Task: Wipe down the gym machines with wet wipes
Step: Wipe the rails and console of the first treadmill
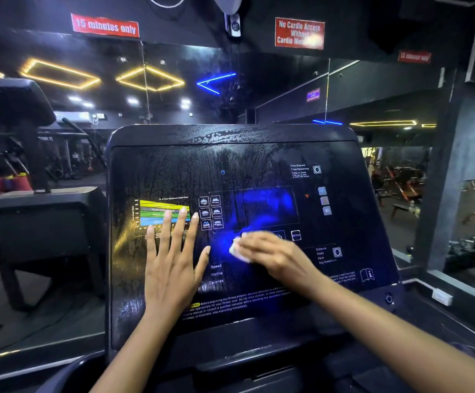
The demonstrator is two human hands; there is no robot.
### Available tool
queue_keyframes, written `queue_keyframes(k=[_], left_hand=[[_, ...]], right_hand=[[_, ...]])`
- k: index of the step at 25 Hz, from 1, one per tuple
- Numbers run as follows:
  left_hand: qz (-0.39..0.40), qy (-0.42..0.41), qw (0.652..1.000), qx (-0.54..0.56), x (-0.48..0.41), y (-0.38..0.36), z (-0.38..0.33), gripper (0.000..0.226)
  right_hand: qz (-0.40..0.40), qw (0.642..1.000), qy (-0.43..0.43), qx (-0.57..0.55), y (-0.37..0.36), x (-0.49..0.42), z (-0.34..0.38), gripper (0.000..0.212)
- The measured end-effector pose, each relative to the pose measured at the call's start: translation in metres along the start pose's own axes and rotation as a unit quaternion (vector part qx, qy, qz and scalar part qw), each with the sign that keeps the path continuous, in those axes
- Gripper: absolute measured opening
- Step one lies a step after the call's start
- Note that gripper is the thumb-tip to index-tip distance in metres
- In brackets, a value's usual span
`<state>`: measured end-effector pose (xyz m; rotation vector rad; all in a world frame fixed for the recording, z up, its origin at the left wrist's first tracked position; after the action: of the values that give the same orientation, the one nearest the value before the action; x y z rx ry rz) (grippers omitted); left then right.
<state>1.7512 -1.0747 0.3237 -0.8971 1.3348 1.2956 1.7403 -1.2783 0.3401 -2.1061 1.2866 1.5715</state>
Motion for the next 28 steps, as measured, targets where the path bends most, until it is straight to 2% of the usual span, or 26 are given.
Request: queue_keyframes(k=[2,5,7,11,14,16,18,19,21,23,25,28], left_hand=[[-0.002,-0.001,1.0,-0.001,0.0,-0.001,0.001,0.062],[-0.001,-0.003,1.0,-0.004,0.0,0.0,0.001,0.062],[-0.002,-0.003,1.0,-0.002,0.0,0.001,0.001,0.062],[-0.011,-0.006,1.0,-0.001,0.001,-0.001,0.001,0.062],[-0.012,-0.005,1.0,0.003,0.001,-0.002,0.002,0.062],[-0.011,-0.005,1.0,0.003,0.001,-0.002,0.002,0.062],[-0.01,-0.003,1.0,0.002,0.002,-0.002,0.001,0.062],[-0.009,-0.002,1.0,0.002,0.002,-0.003,0.002,0.062],[-0.008,-0.002,1.0,0.0,0.002,-0.003,0.002,0.062],[-0.009,-0.002,1.0,0.0,0.001,-0.003,0.002,0.061],[-0.011,-0.002,1.0,0.004,0.002,-0.003,0.002,0.062],[-0.014,-0.006,1.0,0.002,0.002,-0.003,0.002,0.061]], right_hand=[[-0.062,0.993,-0.088,0.043,0.0,-0.034,-0.039,0.036],[-0.056,0.974,-0.19,0.114,-0.004,-0.063,-0.073,0.038],[-0.055,0.976,-0.173,0.123,-0.006,-0.053,-0.058,0.038],[-0.034,0.994,-0.05,0.093,-0.001,0.0,0.007,0.043],[0.009,0.996,-0.023,0.08,0.004,0.047,0.041,0.034],[0.029,0.999,-0.007,0.038,0.01,0.061,0.052,0.036],[0.027,0.999,-0.018,0.001,0.013,0.048,0.046,0.039],[0.001,0.999,-0.035,0.006,0.012,0.034,0.035,0.039],[-0.056,0.993,-0.094,0.049,0.007,0.001,0.006,0.035],[-0.073,0.983,-0.147,0.083,0.0,-0.024,-0.007,0.034],[-0.064,0.985,-0.137,0.08,-0.01,-0.018,0.006,0.034],[-0.016,0.997,-0.079,0.013,-0.011,0.021,0.05,0.032]])
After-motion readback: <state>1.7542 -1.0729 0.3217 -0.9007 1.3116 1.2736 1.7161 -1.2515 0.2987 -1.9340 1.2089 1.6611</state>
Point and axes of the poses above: each hand's wrist, its own x-axis away from the middle knuckle, its own y-axis out of the back of the hand, z = x × y, the point moved 3 cm from there along -x, towards the middle knuckle, and after that the axes turned 14 degrees about -z, right-handed, at the moved point
